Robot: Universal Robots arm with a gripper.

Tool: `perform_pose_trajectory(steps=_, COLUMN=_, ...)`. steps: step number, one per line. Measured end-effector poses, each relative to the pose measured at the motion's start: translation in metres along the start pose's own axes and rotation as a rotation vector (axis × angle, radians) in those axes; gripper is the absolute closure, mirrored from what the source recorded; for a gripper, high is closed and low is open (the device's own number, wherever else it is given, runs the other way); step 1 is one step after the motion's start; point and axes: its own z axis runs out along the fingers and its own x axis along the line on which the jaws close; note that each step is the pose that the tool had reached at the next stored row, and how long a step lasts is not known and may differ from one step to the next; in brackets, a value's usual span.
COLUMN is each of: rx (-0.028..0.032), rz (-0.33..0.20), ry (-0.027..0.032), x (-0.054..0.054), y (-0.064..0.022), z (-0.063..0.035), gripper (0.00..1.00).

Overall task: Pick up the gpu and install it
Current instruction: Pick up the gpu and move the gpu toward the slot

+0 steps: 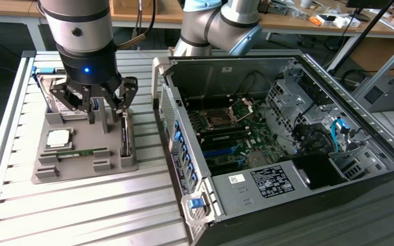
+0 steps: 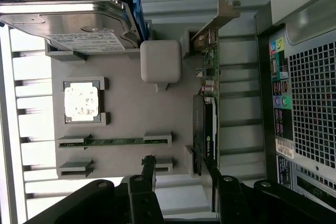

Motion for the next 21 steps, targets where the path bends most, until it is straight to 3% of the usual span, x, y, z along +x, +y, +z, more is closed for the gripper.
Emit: perform_pose_trajectory(steps=21, rx=0.0000, rz=0.000, ry=0.0000, x=-0.0005, y=-0.0002, z=0.0057, gripper=0.52)
